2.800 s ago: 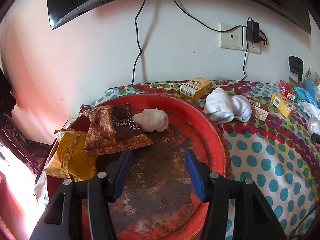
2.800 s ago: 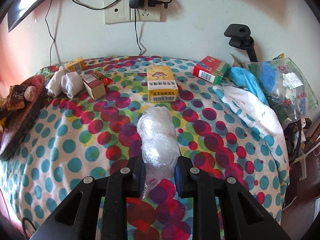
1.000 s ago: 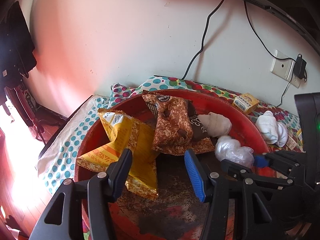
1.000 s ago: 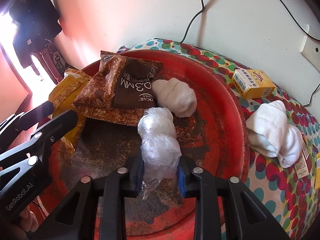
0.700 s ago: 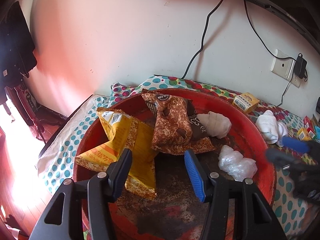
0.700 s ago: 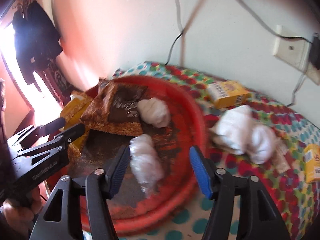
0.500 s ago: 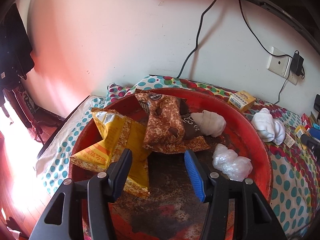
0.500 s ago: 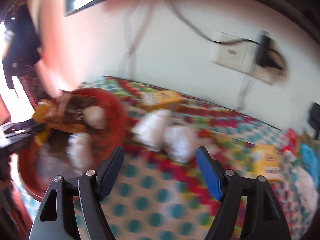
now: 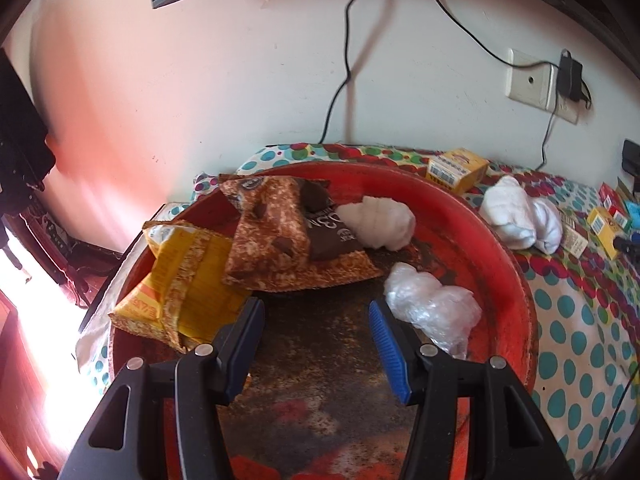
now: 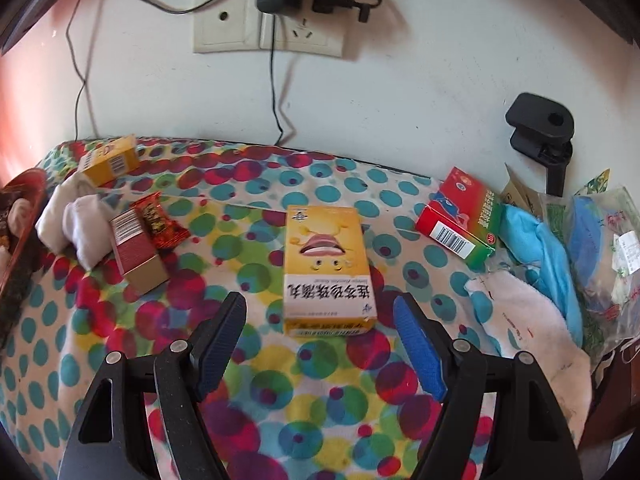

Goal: Organize objects
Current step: 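Lower the plastic-wrapped bundle into the red tray and open the right gripper, then grasp the yellow medicine box with the right gripper while the left gripper grasps the red barcode box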

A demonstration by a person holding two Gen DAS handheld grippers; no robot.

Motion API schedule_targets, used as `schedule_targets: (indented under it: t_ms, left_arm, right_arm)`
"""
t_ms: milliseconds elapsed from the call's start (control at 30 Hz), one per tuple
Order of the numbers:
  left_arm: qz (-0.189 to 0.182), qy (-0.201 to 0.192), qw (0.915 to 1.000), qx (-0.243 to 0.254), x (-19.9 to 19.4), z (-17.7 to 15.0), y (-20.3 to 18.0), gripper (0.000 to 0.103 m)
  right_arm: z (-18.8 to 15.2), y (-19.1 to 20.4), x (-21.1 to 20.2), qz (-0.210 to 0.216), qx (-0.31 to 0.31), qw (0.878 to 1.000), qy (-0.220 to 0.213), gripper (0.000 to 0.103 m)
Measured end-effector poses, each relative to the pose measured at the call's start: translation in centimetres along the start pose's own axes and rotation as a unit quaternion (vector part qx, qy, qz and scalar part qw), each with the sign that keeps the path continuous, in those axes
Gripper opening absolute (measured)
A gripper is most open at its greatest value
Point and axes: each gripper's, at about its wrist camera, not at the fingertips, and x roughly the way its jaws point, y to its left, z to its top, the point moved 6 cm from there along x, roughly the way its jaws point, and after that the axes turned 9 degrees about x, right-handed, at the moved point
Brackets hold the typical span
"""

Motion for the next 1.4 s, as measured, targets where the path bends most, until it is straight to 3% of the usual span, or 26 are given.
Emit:
schedule_targets:
  t_ms: [133,200,233,367,533,633,733,833,900,1000,1133,1400]
  left_arm:
    - [-0.007,0.000,0.9999,0.015,-0.1,0.0,-1.4,0.056]
    - [0.003,-0.004,0.9996,0.029,-0.3,0.1,-2.0,0.056]
    - [0.007,-0.004,0.9993,0.037,-0.4,0.2,-2.4,0.056]
    - [0.007,-0.002,0.9987,0.050,-0.8,0.7,-3.7,0.056]
    - [-0.050,0.001,0.9977,0.046,-1.9,2.8,-6.8,0.056]
    - [-0.096,0.007,0.9946,0.038,-2.4,5.2,-9.8,0.064]
    - [-0.141,0.029,0.9892,0.027,-2.3,7.5,-13.4,0.065]
    - [-0.196,0.077,0.9774,0.015,-1.0,9.4,-17.6,0.067]
    - [-0.209,0.109,0.9717,0.017,0.2,10.2,-20.4,0.068]
    - [-0.216,0.155,0.9640,0.005,2.6,11.2,-23.7,0.068]
    - [-0.217,0.216,0.9507,-0.047,5.9,11.6,-26.0,0.068]
    - [-0.190,0.238,0.9487,-0.085,8.5,12.6,-27.8,0.068]
  right_arm:
    - [0.1,-1.1,1.9,0.009,0.028,1.000,0.003,0.071]
    - [0.0,-1.1,2.4,0.010,0.026,1.000,0.005,0.061]
    - [-0.1,-1.1,2.6,0.008,0.026,1.000,0.007,0.050]
    - [-0.4,-1.3,2.5,0.014,0.035,0.999,0.012,0.050]
    - [-2.2,-1.4,0.9,0.029,0.027,0.999,0.012,0.049]
    - [-3.4,-1.7,-0.4,0.050,0.033,0.998,0.015,0.050]
    - [-4.6,-1.9,-1.1,0.067,0.034,0.997,0.018,0.050]
    - [-5.0,-2.0,-1.3,0.078,0.040,0.996,0.024,0.050]
    - [-5.1,-1.8,-1.1,0.080,0.042,0.995,0.033,0.051]
    - [-5.1,-1.9,-0.9,0.078,0.040,0.996,0.033,0.051]
    - [-5.1,-1.9,-0.7,0.076,0.035,0.996,0.034,0.054]
    - [-5.1,-1.5,-0.8,0.087,0.033,0.995,0.036,0.062]
